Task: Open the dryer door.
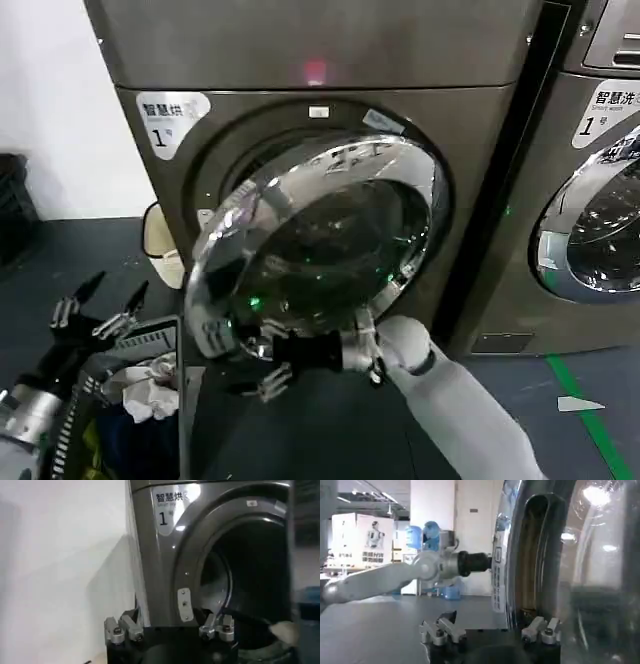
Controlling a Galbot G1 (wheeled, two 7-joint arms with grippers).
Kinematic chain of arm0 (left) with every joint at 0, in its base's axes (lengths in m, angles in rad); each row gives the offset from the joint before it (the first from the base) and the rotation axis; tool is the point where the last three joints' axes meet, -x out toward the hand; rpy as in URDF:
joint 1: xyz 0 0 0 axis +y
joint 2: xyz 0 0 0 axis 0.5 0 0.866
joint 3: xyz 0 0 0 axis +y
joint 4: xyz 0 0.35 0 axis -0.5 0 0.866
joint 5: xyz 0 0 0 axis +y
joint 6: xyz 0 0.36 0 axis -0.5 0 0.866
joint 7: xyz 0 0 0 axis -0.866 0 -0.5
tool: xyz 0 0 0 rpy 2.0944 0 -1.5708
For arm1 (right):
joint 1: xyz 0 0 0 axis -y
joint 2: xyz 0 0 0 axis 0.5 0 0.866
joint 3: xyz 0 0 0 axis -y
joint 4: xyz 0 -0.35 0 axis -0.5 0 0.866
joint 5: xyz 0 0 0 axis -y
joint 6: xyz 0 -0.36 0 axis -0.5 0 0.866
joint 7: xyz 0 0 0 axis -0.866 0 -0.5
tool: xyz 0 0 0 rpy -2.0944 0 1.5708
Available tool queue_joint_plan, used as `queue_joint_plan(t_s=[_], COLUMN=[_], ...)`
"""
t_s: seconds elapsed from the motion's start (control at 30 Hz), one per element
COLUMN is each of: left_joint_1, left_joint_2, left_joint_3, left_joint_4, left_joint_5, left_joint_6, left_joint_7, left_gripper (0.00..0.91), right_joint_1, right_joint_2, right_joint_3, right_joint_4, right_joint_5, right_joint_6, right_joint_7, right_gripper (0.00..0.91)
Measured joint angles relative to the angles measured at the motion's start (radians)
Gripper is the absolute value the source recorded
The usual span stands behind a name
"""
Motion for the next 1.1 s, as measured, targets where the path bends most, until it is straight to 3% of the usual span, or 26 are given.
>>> queue_joint_plan(t_s=[0.23,0.7,1.1], left_joint_1=[-0.023,-0.065,-0.08], left_joint_2=[0.048,0.217,0.296], left_joint_3=[0.025,0.098,0.187], left_joint_4=[-0.002,-0.003,-0.002], left_joint_5=[-0.041,-0.226,-0.224], left_joint_6=[0.016,0.044,0.074], left_joint_7=[0.015,0.032,0.122], left_gripper=[0.907,0.907,0.907], right_joint_1=[-0.033,-0.097,-0.19], right_joint_2=[-0.059,-0.145,-0.231], right_joint_3=[0.027,0.076,0.201], right_joint_4=[0.024,0.053,0.077], right_joint_5=[0.023,0.008,0.021], right_joint_6=[0.027,0.02,0.035], right_joint_7=[-0.099,-0.281,-0.306], right_gripper=[0.907,0.907,0.907])
